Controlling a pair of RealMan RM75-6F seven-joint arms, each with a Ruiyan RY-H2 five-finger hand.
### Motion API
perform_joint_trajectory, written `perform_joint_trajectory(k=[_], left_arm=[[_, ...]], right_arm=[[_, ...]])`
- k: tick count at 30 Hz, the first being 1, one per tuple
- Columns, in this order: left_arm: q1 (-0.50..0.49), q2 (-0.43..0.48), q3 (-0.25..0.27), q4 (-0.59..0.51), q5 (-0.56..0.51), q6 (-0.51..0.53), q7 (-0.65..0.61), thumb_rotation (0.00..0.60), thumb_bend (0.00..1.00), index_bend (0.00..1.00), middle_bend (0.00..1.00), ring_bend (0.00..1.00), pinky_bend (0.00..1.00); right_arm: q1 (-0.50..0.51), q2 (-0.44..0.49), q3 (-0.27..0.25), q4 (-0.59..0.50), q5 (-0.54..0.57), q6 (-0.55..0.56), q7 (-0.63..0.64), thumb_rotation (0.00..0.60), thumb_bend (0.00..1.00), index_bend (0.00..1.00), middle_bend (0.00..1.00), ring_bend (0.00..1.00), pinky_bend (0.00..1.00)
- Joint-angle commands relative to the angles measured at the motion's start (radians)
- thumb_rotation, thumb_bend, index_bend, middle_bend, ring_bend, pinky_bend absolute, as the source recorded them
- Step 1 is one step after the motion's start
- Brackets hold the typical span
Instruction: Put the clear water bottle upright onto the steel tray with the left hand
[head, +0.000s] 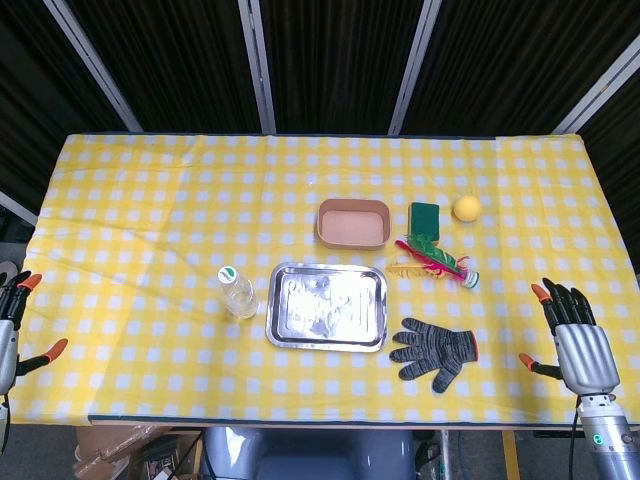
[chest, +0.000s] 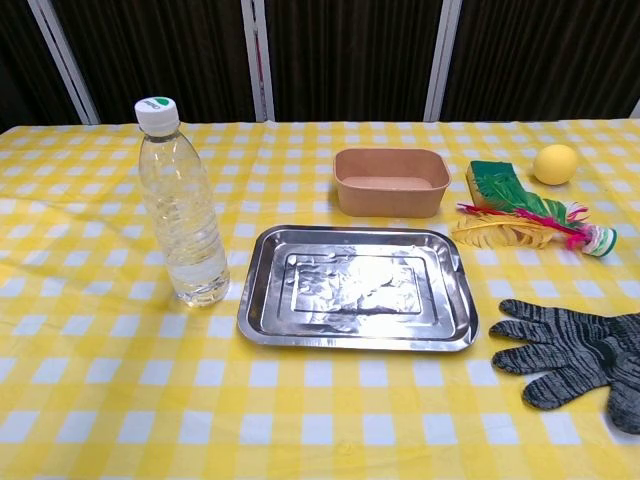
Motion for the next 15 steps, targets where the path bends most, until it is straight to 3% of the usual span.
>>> perform_joint_trajectory(k=[1, 15], left_arm=[[0.001, -0.001, 0.002, -0.001, 0.003, 0.002, 0.006, 0.6, 0.16, 0.12, 0.1, 0.0, 0.0], [-0.004, -0.013, 0.004, -0.001, 0.007, -0.004, 0.024, 0.6, 0.16, 0.12, 0.1, 0.0, 0.0]], right_arm=[[0.0, 0.001, -0.002, -0.003, -0.002, 0.001, -0.002, 0.6, 0.05, 0.05, 0.0, 0.0, 0.0], [-0.008, 0.007, -0.002, -0.002, 0.001, 0.01, 0.011, 0.6, 0.05, 0.05, 0.0, 0.0, 0.0]])
